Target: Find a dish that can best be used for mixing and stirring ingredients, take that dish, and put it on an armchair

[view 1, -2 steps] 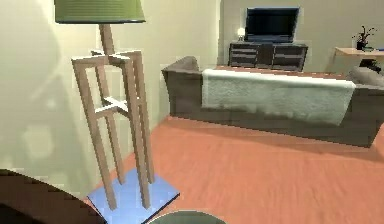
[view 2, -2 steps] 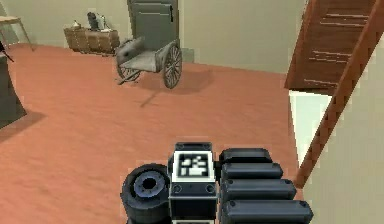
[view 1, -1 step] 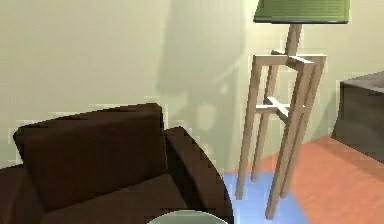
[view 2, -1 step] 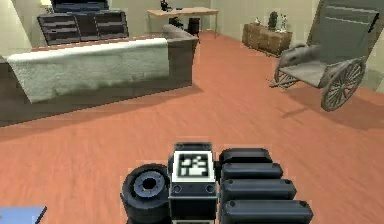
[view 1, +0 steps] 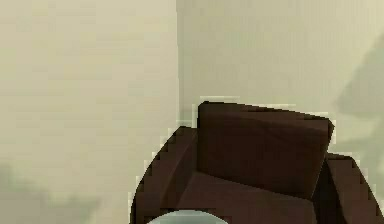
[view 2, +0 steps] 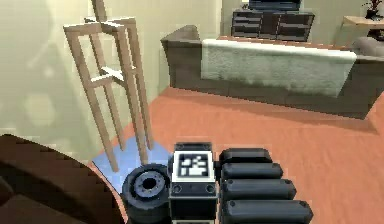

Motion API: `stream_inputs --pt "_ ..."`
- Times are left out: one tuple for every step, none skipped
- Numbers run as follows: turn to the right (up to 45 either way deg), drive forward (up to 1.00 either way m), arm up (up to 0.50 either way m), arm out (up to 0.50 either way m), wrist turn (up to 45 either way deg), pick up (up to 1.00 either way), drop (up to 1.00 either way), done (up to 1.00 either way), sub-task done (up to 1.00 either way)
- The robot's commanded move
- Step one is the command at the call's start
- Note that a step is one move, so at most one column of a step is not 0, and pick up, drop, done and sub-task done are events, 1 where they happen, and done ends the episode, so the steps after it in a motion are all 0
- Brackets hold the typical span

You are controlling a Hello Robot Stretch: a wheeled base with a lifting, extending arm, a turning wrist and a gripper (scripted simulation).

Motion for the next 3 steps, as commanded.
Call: stream_inputs --pt "-9.0 0.00 0.00 0.00 0.0 0.00 0.00 0.00 0.00" --pt "45.0 0.00 0.00 0.00 0.0 0.00 0.00 0.00 0.00" --pt "45.0 0.00 0.00 0.00 0.0 0.00 0.00 0.00 0.00"
